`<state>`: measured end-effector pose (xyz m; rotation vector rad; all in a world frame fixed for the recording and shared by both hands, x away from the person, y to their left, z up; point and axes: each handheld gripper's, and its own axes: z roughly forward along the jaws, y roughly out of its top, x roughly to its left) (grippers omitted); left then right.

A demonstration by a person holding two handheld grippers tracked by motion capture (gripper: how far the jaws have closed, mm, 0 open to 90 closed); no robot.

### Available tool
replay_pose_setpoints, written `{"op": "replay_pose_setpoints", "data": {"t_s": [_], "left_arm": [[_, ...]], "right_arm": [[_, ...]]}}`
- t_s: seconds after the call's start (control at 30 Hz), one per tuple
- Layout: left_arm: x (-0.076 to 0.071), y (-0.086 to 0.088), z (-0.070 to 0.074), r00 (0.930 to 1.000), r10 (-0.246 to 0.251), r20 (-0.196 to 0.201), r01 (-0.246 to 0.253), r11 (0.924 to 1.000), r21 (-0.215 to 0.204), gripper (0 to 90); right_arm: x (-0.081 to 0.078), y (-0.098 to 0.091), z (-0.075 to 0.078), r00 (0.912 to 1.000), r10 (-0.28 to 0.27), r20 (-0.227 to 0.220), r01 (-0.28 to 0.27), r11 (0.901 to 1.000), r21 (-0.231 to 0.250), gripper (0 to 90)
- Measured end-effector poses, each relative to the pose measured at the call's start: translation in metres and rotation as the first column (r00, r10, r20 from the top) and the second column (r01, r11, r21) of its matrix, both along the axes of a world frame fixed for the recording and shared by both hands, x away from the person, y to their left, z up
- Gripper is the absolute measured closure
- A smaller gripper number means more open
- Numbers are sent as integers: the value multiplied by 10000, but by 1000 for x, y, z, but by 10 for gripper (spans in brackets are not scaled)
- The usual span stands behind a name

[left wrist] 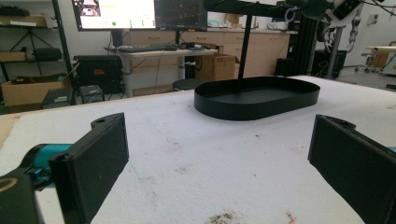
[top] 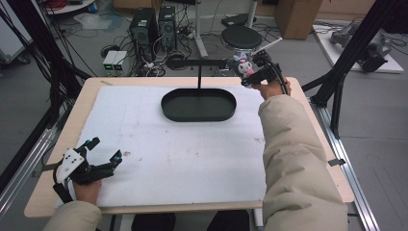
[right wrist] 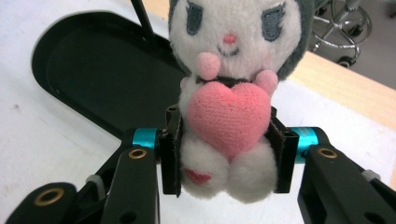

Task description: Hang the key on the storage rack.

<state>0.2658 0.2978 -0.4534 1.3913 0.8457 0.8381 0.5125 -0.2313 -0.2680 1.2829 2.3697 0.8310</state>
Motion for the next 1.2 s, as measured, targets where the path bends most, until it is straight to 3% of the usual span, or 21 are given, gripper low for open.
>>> {"op": "replay_pose_setpoints", "data": {"t_s": [0.3, 0.7, 0.97, 1.2], "left_arm": [[0, 0, 0, 10000, -3, -1, 3, 10000, 4, 55], [-1, 0, 0, 10000, -26, 21, 26, 10000, 38, 55], [0, 0, 0, 10000, -26, 22, 26, 10000, 25, 55], [0, 0, 0, 10000, -33, 16, 33, 10000, 21, 55]], "right_arm": [[-1, -5, -2, 9999, -9, -126, 8, 9999, -129, 571], [-5, -13, -34, 9990, -153, -428, 161, 9997, 183, 569], [4, 1, -48, 9971, -28, -757, 19, 9999, -120, 563], [13, 10, -57, 9969, -61, -781, 61, 10000, 3, 559]]}}
